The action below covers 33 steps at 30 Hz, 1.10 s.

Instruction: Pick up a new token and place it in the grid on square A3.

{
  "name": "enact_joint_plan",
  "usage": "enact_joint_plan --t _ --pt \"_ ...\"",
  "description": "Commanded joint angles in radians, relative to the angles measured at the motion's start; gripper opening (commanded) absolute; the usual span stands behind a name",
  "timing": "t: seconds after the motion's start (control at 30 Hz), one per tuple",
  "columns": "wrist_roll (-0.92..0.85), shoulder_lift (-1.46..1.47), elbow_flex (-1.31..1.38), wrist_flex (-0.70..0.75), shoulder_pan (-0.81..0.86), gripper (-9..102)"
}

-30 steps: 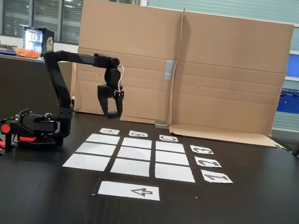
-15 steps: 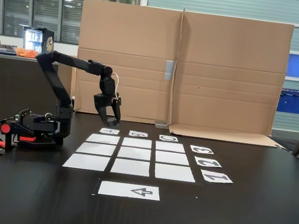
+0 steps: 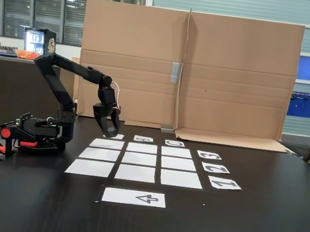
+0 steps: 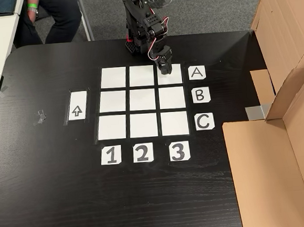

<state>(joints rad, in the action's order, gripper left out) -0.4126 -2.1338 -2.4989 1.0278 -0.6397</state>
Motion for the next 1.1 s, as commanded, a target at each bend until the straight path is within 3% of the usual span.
enact_joint_plan --t 0.0,1.07 --pt "-0.021 -0.014 -0.021 -0.020 -0.020 6" --pt "-0.043 0.143 -0.029 -0.080 -0.094 6"
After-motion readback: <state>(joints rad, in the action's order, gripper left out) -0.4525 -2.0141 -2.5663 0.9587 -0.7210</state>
